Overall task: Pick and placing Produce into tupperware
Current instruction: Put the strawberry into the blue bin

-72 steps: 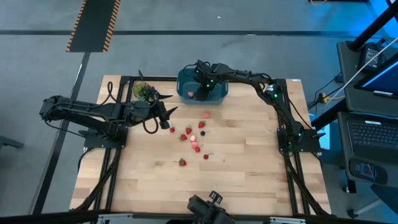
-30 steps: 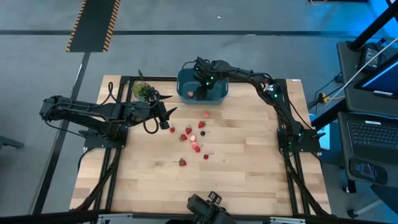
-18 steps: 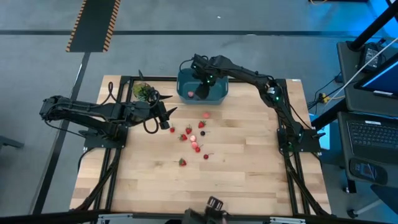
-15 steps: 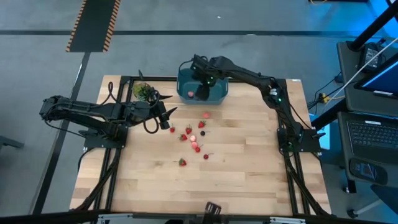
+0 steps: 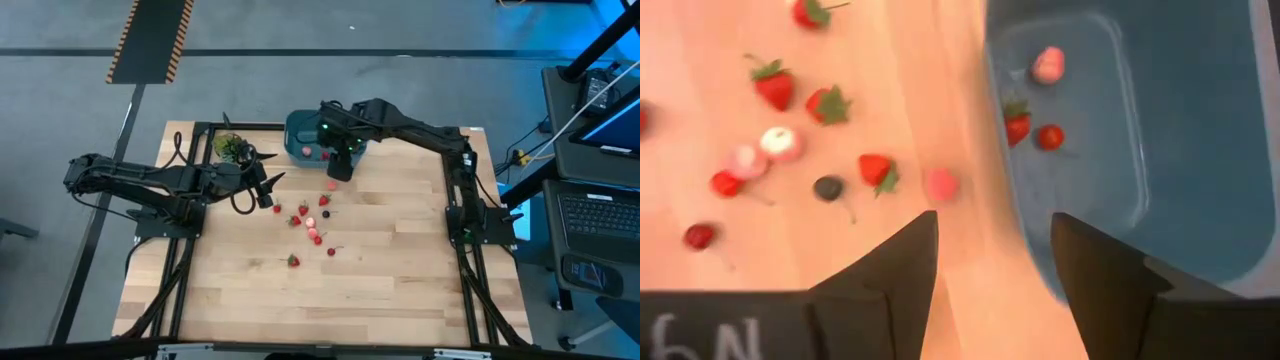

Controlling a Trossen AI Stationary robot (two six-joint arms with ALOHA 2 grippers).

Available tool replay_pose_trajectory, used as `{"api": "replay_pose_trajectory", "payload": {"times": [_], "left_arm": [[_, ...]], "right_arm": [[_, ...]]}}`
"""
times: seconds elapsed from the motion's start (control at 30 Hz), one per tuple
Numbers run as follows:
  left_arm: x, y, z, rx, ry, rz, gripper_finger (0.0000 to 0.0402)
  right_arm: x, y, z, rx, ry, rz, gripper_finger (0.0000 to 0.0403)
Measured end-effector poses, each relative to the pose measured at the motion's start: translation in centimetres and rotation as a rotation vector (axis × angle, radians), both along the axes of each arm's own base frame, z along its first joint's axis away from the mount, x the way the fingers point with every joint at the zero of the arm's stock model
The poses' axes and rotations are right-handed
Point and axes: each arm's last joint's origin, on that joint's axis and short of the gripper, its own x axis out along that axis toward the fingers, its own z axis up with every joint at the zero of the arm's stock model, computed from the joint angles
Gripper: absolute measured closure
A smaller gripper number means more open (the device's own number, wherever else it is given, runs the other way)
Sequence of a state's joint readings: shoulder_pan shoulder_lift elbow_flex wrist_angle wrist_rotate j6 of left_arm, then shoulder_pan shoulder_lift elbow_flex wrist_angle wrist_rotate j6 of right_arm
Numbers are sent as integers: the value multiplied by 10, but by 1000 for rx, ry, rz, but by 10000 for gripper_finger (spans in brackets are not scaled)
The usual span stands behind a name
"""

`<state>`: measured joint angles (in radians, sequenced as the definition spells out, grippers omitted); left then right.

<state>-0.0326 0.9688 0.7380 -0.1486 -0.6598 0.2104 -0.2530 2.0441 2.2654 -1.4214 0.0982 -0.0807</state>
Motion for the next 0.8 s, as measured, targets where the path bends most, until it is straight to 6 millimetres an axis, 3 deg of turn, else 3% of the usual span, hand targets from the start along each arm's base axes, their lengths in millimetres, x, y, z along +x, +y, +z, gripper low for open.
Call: {"api": "replay_pose_trajectory", "payload": {"times": [0.23,0.33,0.57,0.8], "left_arm": [[0,0,0,-2,-3,0,157],[0,0,0,-2,-3,0,157],[0,0,0,-21,-21,7,157],[1,-1,0,-63,-37,-32,156]], "right_arm": [[-34,34,33,-26,-11,-3,205],[-51,51,38,-45,-50,6,205],[-98,84,24,-54,-210,75,205],[-126,96,-4,-59,-341,116,205]]}}
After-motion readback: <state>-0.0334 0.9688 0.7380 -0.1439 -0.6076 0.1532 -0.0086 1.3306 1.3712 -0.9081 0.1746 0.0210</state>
